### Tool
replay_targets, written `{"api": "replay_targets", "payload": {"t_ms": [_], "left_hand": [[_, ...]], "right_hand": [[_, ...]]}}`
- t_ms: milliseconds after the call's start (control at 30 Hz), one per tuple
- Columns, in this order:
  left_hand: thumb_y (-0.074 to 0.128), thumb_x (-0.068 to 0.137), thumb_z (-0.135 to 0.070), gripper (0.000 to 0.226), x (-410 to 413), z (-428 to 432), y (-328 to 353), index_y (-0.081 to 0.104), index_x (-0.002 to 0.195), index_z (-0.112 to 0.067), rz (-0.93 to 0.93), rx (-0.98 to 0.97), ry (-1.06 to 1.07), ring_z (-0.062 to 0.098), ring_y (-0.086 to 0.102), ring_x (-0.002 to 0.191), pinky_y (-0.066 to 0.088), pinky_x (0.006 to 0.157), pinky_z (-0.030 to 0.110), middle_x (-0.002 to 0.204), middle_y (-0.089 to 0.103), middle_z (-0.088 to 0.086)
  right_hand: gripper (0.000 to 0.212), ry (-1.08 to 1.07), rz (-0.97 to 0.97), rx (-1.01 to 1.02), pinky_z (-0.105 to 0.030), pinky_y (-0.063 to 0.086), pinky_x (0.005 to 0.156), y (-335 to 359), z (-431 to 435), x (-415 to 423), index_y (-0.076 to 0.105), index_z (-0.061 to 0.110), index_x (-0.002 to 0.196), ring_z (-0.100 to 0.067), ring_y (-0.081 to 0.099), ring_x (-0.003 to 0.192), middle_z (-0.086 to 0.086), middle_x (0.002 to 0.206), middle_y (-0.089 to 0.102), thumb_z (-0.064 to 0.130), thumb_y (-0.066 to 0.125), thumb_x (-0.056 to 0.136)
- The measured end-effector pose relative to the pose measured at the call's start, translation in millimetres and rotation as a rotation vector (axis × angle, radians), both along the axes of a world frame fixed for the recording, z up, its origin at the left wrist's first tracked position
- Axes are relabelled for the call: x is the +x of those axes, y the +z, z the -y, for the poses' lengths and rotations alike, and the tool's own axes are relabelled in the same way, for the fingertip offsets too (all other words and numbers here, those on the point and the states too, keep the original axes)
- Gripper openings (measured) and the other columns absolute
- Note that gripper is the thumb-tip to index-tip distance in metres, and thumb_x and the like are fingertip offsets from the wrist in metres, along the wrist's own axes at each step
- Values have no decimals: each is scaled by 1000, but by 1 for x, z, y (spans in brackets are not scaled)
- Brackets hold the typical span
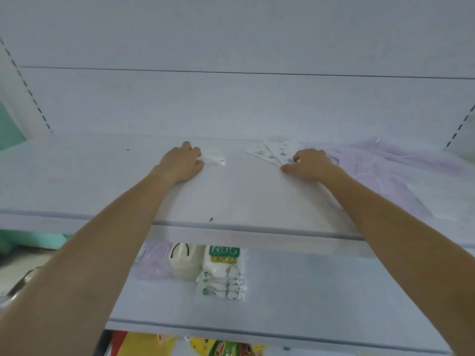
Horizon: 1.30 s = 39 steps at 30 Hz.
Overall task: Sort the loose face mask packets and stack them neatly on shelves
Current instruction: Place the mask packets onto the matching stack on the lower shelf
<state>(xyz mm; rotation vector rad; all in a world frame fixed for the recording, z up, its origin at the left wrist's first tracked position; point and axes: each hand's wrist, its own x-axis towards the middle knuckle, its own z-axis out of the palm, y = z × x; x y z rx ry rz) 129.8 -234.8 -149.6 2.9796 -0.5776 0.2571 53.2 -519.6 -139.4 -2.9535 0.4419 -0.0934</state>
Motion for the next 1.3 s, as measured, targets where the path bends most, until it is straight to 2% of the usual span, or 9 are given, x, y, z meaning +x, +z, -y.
{"api": "replay_targets", "payload": {"t_ms": [100,267,567,667,800,933,1033,1133,1300], "left_hand": [[37,97,-13,27,0,19,7,45,121,-2,155,-203,-44,38,56,90,42,75,39,105,58,21],[47,86,-4,35,12,59,33,42,120,-13,-249,-1334,57,24,56,87,47,69,29,107,54,9],[39,100,-13,31,24,91,6,49,127,-3,-749,-1713,-57,27,61,101,51,82,37,124,59,16],[38,101,-31,35,29,83,2,56,118,-8,-870,-1670,-182,27,65,91,51,81,37,107,66,15],[41,82,12,37,38,82,-4,63,103,-8,-620,-1532,-59,27,69,80,56,64,34,94,70,13],[37,83,10,81,42,79,-9,8,152,-22,-297,-1398,94,4,55,107,47,83,10,150,34,5],[33,84,11,84,42,78,-12,0,151,-28,-157,-1308,69,-19,51,77,38,54,-3,155,21,1],[31,90,6,57,37,81,-8,36,144,-14,-112,-1206,155,16,45,124,32,91,10,146,35,10],[31,95,0,43,33,82,-6,44,136,-3,-45,-1101,171,22,44,122,29,91,12,140,34,13]], "right_hand": [[49,38,13,-37,-33,38,92,3,-2,2,57,11,119,-31,49,116,-13,123,56,48,50,88],[38,35,17,-45,-28,39,77,9,-5,10,59,9,112,-29,56,105,-13,114,60,38,49,89],[23,-10,565,343,-29,38,65,19,-44,28,59,7,96,-26,53,75,-6,83,58,24,42,94],[26,286,330,441,-31,40,74,8,-82,30,60,10,100,-23,56,86,-6,98,63,28,42,97],[31,407,222,437,-33,38,84,-1,-86,32,62,10,102,-22,56,97,-6,104,62,32,41,98],[62,92,82,84,-40,33,100,-1,-38,35,43,15,135,-31,37,126,-9,136,45,54,53,87],[44,45,16,122,-35,38,92,-5,-23,34,56,19,119,-27,44,121,-6,127,54,48,56,86],[22,14,157,116,-29,41,75,-6,-26,35,62,17,105,-27,55,106,-7,112,62,28,53,89],[9,-121,433,470,-25,36,56,-1,-28,33,52,12,83,-23,55,65,0,71,56,19,48,88]]}}
